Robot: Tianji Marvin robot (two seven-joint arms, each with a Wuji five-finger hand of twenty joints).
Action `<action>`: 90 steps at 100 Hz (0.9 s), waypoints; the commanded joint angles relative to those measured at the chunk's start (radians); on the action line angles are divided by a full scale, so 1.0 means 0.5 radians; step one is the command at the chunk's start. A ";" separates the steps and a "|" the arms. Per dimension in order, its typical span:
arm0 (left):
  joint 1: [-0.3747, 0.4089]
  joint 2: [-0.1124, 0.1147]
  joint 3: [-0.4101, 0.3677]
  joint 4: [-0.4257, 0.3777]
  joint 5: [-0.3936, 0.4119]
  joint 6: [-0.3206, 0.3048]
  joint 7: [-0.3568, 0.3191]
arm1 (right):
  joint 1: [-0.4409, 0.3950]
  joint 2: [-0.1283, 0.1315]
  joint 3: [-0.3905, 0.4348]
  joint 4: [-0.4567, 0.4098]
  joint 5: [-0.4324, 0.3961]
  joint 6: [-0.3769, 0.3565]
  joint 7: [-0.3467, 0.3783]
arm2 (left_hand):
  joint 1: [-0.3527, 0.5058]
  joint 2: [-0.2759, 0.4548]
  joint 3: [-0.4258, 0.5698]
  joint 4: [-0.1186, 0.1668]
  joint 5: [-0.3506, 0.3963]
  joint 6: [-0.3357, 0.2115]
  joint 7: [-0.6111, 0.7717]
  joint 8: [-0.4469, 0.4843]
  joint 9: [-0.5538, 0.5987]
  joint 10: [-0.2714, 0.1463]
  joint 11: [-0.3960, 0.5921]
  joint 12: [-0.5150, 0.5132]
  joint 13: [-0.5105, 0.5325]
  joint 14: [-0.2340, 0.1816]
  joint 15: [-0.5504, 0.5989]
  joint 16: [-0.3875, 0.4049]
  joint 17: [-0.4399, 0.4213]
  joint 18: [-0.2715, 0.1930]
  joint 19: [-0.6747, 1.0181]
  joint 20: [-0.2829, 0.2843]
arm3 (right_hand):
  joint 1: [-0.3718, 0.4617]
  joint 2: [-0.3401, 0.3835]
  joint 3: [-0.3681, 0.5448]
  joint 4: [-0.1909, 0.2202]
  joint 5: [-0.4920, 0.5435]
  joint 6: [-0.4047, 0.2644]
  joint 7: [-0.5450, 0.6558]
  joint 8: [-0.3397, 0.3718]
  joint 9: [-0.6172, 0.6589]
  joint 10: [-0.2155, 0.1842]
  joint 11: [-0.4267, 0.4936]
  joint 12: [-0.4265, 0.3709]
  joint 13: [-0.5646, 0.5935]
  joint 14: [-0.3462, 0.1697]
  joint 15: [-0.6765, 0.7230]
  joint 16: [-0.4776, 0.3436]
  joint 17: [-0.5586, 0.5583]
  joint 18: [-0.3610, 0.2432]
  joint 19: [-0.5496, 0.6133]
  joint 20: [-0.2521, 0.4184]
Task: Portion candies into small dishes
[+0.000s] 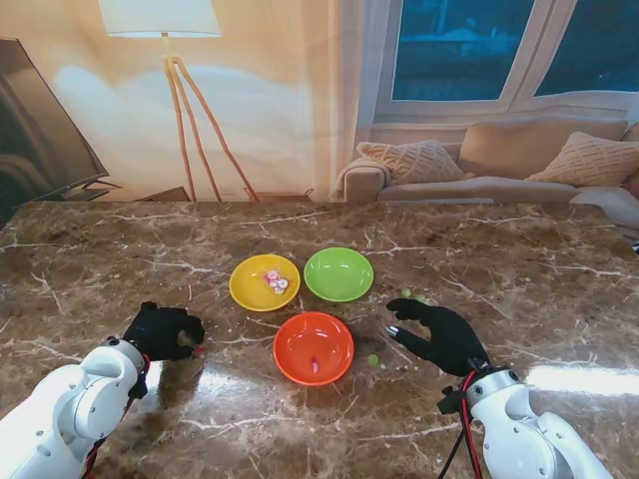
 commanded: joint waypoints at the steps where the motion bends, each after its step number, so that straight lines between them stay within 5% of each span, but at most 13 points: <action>1: -0.007 0.005 0.006 0.038 -0.012 -0.064 -0.012 | -0.017 -0.001 0.000 0.007 0.009 0.009 0.032 | 0.088 -0.053 0.045 -0.038 0.062 -0.084 -0.007 -0.045 -0.027 -0.011 -0.012 -0.023 -0.020 -0.036 -0.021 0.014 -0.036 0.016 -0.051 0.023 | 0.019 -0.019 0.035 0.006 0.058 -0.042 0.016 -0.007 0.023 0.004 0.022 0.020 0.066 0.047 0.010 0.032 -0.001 -0.002 0.048 0.046; 63: -0.013 0.012 -0.001 0.142 -0.003 -0.146 0.023 | -0.018 0.001 -0.002 -0.002 0.006 0.017 0.042 | 0.126 -0.149 -0.099 -0.092 0.072 -0.119 0.204 0.013 -0.045 -0.018 -0.001 -0.037 -0.040 -0.058 -0.014 0.007 -0.024 0.004 -0.039 0.031 | 0.021 -0.018 0.033 0.007 0.062 -0.045 0.017 -0.007 0.031 0.003 0.024 0.022 0.075 0.048 0.014 0.034 0.005 0.001 0.056 0.048; 90: -0.043 0.013 0.053 0.209 -0.030 -0.162 0.048 | -0.018 0.004 0.005 -0.009 0.001 0.018 0.054 | 0.163 -0.100 -0.071 -0.060 0.132 -0.148 0.231 -0.043 -0.031 -0.031 0.009 -0.037 -0.037 -0.057 -0.007 0.007 -0.029 0.000 -0.035 0.027 | 0.021 -0.018 0.035 0.007 0.066 -0.043 0.020 -0.007 0.033 0.003 0.024 0.023 0.079 0.051 0.015 0.035 0.007 0.004 0.059 0.048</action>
